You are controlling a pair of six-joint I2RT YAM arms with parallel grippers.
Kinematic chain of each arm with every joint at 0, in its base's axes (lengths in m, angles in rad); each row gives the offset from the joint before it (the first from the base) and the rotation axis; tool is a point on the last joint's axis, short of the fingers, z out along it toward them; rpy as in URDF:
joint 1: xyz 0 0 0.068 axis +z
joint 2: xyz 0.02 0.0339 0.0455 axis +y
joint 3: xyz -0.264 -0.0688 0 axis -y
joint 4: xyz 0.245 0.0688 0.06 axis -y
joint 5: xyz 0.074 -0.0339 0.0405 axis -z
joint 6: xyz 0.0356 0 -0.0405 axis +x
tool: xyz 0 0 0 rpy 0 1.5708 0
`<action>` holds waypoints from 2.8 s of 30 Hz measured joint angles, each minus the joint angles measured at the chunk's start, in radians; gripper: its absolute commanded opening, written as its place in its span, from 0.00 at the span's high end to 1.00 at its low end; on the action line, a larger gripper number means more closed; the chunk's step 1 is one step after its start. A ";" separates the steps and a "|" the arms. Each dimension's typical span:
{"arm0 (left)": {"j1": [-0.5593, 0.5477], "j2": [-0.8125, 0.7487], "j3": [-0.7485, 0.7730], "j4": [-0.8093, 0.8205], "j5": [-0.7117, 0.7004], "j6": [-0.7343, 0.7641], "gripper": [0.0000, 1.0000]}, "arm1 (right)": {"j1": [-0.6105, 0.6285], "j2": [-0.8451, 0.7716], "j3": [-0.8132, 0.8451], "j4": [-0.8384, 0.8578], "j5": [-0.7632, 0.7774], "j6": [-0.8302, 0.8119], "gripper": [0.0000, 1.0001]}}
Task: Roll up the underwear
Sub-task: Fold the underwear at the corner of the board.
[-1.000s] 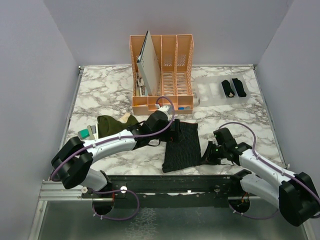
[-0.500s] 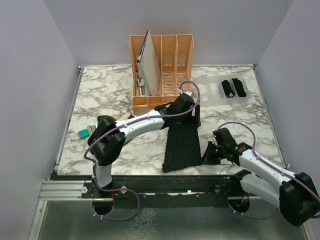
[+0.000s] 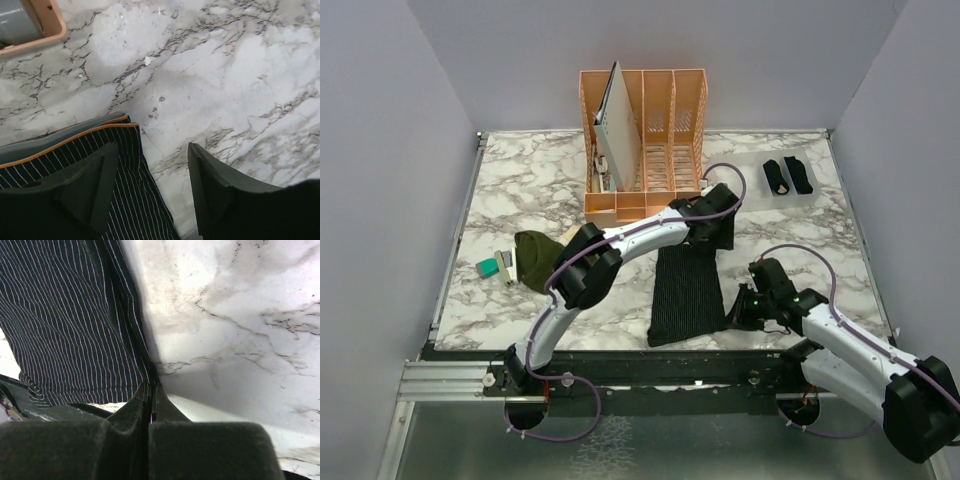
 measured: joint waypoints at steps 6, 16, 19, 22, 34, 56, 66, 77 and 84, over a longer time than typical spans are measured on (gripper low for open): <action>-0.002 0.057 0.059 -0.098 -0.006 -0.021 0.39 | 0.000 -0.029 -0.005 -0.012 0.004 -0.007 1.00; -0.002 0.143 0.186 -0.168 -0.005 -0.026 0.44 | 0.000 -0.033 -0.006 -0.014 0.004 -0.017 1.00; -0.002 0.168 0.227 -0.188 -0.005 -0.026 0.45 | 0.000 -0.037 -0.007 -0.014 0.004 -0.018 1.00; -0.003 0.187 0.265 -0.220 -0.009 -0.018 0.45 | 0.000 -0.045 -0.008 -0.015 0.004 -0.018 1.00; -0.008 0.214 0.296 -0.249 -0.029 0.032 0.48 | 0.000 -0.058 -0.009 -0.015 0.004 -0.023 1.00; -0.031 0.330 0.504 -0.436 -0.119 0.119 0.59 | 0.000 -0.134 0.009 -0.015 -0.022 -0.085 1.00; -0.031 0.353 0.537 -0.471 -0.124 0.148 0.59 | 0.000 -0.156 0.009 -0.014 -0.047 -0.106 1.00; -0.029 0.361 0.528 -0.475 -0.126 0.189 0.73 | 0.000 -0.167 0.014 -0.014 -0.070 -0.123 1.00; -0.029 0.349 0.524 -0.479 -0.141 0.196 0.92 | 0.000 -0.167 0.023 -0.014 -0.075 -0.128 1.00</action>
